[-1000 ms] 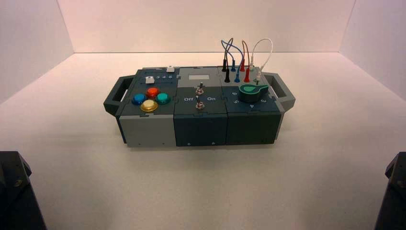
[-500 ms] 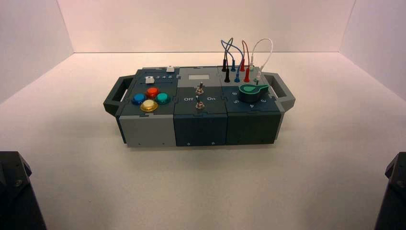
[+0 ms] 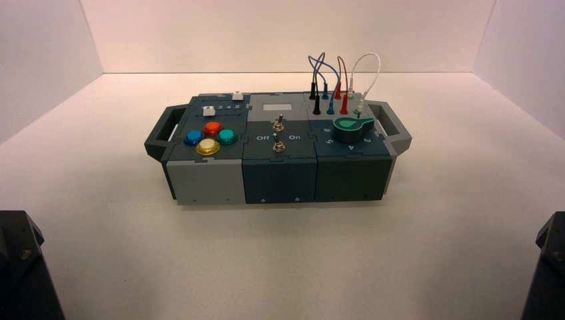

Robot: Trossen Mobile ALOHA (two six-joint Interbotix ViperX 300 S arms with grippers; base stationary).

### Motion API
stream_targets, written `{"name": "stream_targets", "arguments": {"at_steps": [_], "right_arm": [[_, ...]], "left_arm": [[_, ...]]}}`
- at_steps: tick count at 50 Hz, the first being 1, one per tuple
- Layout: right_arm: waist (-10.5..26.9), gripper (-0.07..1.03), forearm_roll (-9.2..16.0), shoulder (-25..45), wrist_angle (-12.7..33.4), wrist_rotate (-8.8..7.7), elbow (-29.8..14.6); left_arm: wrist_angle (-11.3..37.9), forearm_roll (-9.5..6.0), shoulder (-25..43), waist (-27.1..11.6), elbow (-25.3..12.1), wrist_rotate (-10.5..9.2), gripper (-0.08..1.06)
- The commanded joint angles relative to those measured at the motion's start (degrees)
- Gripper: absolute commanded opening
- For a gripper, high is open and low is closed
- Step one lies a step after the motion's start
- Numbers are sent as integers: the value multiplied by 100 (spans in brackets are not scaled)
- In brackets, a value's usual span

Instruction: Move the top slider to position 1.

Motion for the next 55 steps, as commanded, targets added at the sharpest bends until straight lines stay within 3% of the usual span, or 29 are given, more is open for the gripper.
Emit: {"name": "stream_targets", "arguments": {"at_steps": [1, 25, 28, 34, 41, 51, 55], "right_arm": [[202, -2, 62, 132, 18, 0, -272], [1099, -2, 571, 1512, 809, 26, -1310], [1178, -2, 703, 1661, 888, 44, -1477], [1257, -2, 1195, 2101, 1072, 18, -1934], [1389, -2, 1485, 2487, 1107, 18, -2268], [1793, -2, 1696, 3129, 1107, 26, -2742], [1863, -2, 1934, 3410, 1116, 35, -2953]], "left_arm": [[-9, 9, 70, -26, -105, 44, -3], [-44, 9, 932, -18, -158, -18, -3], [-44, 9, 976, -18, -167, -53, -3], [-26, 9, 1055, -18, -176, -114, -3], [-9, 9, 1090, -18, -176, -176, -3], [0, 9, 1081, -18, -167, -211, -3], [0, 9, 1063, -18, -149, -211, -3]]}}
